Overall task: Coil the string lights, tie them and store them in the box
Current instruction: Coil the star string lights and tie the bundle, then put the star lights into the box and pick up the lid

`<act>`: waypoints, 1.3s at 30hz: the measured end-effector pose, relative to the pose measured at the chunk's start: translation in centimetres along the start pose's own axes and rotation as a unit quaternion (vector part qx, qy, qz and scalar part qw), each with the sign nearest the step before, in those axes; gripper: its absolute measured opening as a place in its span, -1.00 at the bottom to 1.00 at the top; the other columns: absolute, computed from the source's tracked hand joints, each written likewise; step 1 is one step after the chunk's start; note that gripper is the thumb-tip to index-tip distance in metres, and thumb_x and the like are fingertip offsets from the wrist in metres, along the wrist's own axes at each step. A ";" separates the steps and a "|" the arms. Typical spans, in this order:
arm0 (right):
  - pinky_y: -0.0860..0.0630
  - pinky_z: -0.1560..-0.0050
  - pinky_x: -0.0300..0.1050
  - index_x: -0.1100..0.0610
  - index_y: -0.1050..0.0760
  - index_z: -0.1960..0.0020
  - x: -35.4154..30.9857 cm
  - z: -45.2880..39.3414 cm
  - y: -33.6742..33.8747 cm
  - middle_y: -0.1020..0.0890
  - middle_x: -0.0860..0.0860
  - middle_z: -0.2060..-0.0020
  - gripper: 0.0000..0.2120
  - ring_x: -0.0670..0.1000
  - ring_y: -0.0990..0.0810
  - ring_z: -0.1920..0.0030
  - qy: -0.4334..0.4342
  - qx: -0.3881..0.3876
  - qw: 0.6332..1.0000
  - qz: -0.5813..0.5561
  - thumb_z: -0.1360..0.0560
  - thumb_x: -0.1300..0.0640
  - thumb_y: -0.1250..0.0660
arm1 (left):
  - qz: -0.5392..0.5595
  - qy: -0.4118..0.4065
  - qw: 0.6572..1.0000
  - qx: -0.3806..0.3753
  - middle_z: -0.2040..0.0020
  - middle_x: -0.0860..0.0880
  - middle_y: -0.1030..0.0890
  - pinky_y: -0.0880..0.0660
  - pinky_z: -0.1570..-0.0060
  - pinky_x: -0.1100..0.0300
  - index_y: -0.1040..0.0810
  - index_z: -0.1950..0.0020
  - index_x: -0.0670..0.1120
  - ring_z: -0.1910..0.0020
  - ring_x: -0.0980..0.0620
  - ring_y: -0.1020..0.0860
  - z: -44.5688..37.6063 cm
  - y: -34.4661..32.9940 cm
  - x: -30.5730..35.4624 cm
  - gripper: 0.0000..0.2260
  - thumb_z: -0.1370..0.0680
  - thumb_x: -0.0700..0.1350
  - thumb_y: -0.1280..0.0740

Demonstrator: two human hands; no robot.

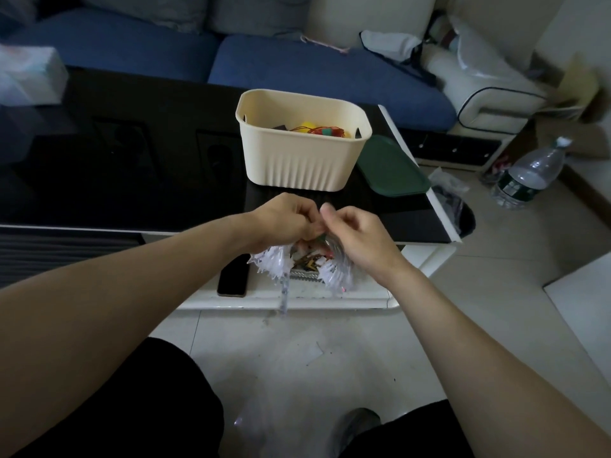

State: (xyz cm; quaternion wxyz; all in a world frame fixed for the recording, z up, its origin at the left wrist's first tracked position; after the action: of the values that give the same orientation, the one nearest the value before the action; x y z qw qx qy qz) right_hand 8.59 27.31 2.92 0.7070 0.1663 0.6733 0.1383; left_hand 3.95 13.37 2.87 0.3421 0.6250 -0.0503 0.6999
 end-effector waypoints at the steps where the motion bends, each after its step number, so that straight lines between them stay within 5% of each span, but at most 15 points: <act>1: -0.60 0.11 -0.18 0.08 -0.61 0.03 -0.1 0.1 0.1 -0.70 -0.06 0.18 -0.72 -0.12 -0.69 0.16 0.023 -0.017 0.999 0.023 -0.48 -0.13 -0.46 | 0.020 0.010 0.999 0.025 0.31 -0.25 -0.59 -0.51 0.31 0.13 -0.55 0.17 -0.28 0.38 -0.05 -0.51 -0.1 0.3 0.0 -0.91 -0.54 -0.34 -0.36; 4: -0.59 -0.03 -0.24 0.02 -0.59 -0.14 0.3 0.1 0.9 -0.69 -0.10 0.00 -0.61 -0.16 -0.66 -0.01 0.066 -0.025 0.996 0.060 -0.38 -0.06 -0.58 | 0.076 0.041 0.990 0.115 0.33 -0.16 -0.57 -0.47 0.32 0.16 -0.54 0.29 -0.20 0.33 -0.05 -0.49 -0.4 1.8 -0.4 -0.81 -0.52 -0.34 -0.38; 7: -0.50 -0.14 -0.30 0.04 -0.53 -0.27 0.2 -0.2 1.9 -0.62 -0.12 -0.13 -0.56 -0.20 -0.56 -0.16 0.086 0.068 0.993 0.033 -0.48 -0.13 -0.47 | 0.113 0.066 0.975 0.180 0.39 -0.12 -0.58 -0.47 0.27 0.13 -0.53 0.32 -0.18 0.30 -0.07 -0.50 -0.4 3.3 -0.3 -0.79 -0.52 -0.33 -0.38; 13: -0.52 -0.03 -0.34 0.05 -0.45 -0.29 -0.6 -0.1 1.3 -0.60 -0.09 -0.13 -0.53 -0.24 -0.58 -0.08 0.082 0.086 0.990 -0.078 -0.54 -0.24 -0.32 | 0.288 0.002 0.950 0.121 0.23 -0.12 -0.58 -0.49 0.31 0.23 -0.47 0.08 -0.18 0.37 0.07 -0.47 1.1 3.6 4.1 -0.87 -0.65 -0.19 -0.24; 17: -0.47 -0.28 -0.11 0.05 -0.23 -0.50 -1.4 -0.5 0.5 -0.52 -0.10 -0.30 -0.21 -0.14 -0.55 -0.26 0.097 0.097 0.977 -0.165 -0.44 -0.38 -0.28 | 0.348 -0.032 0.931 0.105 0.22 -0.09 -0.59 -0.47 0.28 0.22 -0.51 -0.05 -0.23 0.36 0.08 -0.46 0.7 3.1 7.2 -0.76 -0.71 -0.14 -0.10; 19: -0.44 -0.36 0.03 0.02 -0.29 -0.50 -1.2 -0.8 -0.5 -0.54 -0.05 -0.34 -0.03 -0.08 -0.53 -0.31 0.070 0.010 0.986 -0.153 -0.30 -0.56 -0.28 | 0.388 -0.047 0.913 0.116 0.25 -0.08 -0.57 -0.45 0.30 0.21 -0.50 -0.04 -0.24 0.38 0.07 -0.45 0.5 3.3 8.7 -0.73 -0.72 -0.15 -0.06; 22: -0.53 -0.13 -0.25 0.13 -0.56 -0.26 -0.4 -0.4 -1.6 -0.72 0.01 -0.03 0.09 -0.10 -0.67 -0.10 0.009 -0.149 0.984 -0.094 -0.07 -0.69 -0.26 | 0.432 -0.073 0.886 0.155 0.26 -0.09 -0.51 -0.45 0.37 0.25 -0.44 -0.05 -0.26 0.43 0.07 -0.44 0.0 5.0 10.6 -0.75 -0.72 -0.18 -0.03; 25: -0.55 0.05 -0.14 0.10 -0.64 0.02 0.7 -0.4 -0.9 -0.70 -0.02 0.20 -0.30 -0.09 -0.66 0.19 0.003 -0.143 0.990 -0.002 -0.16 -0.47 -0.52 | 0.460 -0.087 0.857 0.215 0.30 -0.11 -0.54 -0.48 0.39 0.23 -0.37 -0.16 -0.20 0.46 0.08 -0.47 -0.6 7.2 11.5 -0.87 -0.70 -0.17 -0.12; 29: -0.49 0.33 -0.23 0.14 -0.59 0.04 0.1 -0.5 1.4 -0.63 -0.06 0.34 -0.62 -0.18 -0.59 0.40 0.004 -0.092 0.994 0.055 -0.33 -0.06 -0.63 | 0.459 -0.083 0.836 0.289 0.34 -0.13 -0.56 -0.47 0.38 0.22 -0.34 0.05 -0.13 0.46 0.06 -0.46 -0.3 9.4 11.3 -0.88 -0.66 -0.18 -0.23; 33: -0.50 0.30 -0.14 0.08 -0.54 -0.06 -1.5 -0.5 3.4 -0.66 0.00 0.34 -0.53 -0.11 -0.59 0.40 0.005 -0.044 0.999 0.014 -0.31 -0.10 -0.63 | 0.360 -0.084 0.863 0.345 0.27 -0.12 -0.66 -0.58 0.21 0.16 -0.41 0.08 -0.13 0.36 0.03 -0.60 -1.0 10.8 10.3 -0.86 -0.64 -0.12 -0.28; 39: -0.61 -0.08 -0.11 0.04 -0.41 -0.30 -4.8 -3.4 4.7 -0.60 0.01 -0.12 -0.30 0.00 -0.63 -0.11 0.028 0.007 0.997 -0.076 -0.26 0.21 -0.67 | 0.258 -0.088 0.879 0.392 0.13 0.04 -0.72 -0.55 -0.10 0.16 -0.51 -0.09 -0.11 0.04 0.12 -0.64 -3.1 12.8 12.3 -0.88 -0.61 -0.09 -0.34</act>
State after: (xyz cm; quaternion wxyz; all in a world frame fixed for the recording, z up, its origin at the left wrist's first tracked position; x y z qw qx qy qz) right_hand 5.07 29.75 9.15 0.6953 0.1155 0.7044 0.0840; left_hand -5.38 10.26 17.97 -0.1293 0.7318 0.0383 0.6681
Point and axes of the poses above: each hand's wrist, its own z-axis away from the middle knuckle, its own y-axis out of the back of the hand, x = y × z, the point moved 5 cm from there along -z, towards the middle knuckle
